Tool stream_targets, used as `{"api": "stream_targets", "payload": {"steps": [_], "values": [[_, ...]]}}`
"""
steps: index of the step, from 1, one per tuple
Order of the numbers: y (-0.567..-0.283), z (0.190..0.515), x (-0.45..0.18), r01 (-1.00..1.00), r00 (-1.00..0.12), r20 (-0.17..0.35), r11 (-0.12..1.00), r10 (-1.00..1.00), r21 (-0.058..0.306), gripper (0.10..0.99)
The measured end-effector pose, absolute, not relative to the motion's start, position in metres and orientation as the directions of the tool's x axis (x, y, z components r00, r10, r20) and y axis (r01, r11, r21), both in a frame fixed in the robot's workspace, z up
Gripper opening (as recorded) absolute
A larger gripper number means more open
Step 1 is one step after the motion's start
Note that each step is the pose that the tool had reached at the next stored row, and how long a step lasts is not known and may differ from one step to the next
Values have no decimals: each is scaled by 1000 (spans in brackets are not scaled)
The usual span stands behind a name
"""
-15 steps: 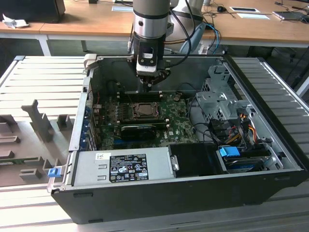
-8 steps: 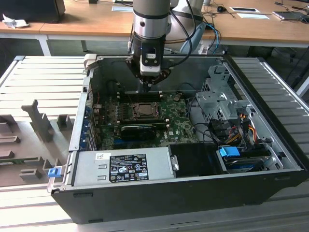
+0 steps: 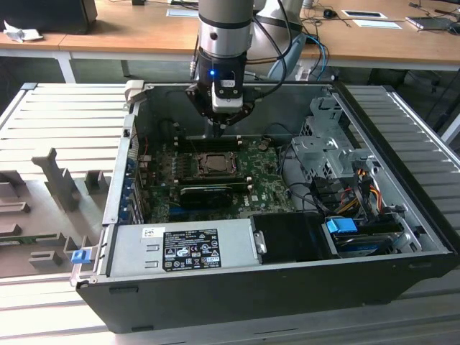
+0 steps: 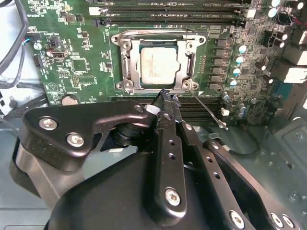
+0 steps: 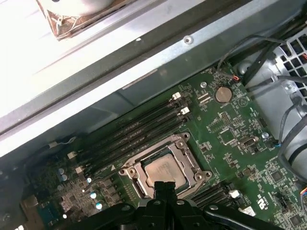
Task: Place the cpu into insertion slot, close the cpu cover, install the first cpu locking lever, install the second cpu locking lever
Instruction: 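Install the first cpu locking lever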
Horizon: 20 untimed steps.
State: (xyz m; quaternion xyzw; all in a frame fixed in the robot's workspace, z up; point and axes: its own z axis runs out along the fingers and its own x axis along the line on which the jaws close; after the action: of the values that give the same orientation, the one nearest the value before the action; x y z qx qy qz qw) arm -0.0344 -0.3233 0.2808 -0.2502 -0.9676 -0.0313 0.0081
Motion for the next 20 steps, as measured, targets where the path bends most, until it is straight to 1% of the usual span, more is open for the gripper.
{"api": "stream_targets", "payload": {"steps": [8, 20], "values": [[-324, 281, -34, 437, -900, 31, 898, 435, 56, 106], [-324, 281, -34, 294, -956, 31, 954, 292, 56, 106]]}}
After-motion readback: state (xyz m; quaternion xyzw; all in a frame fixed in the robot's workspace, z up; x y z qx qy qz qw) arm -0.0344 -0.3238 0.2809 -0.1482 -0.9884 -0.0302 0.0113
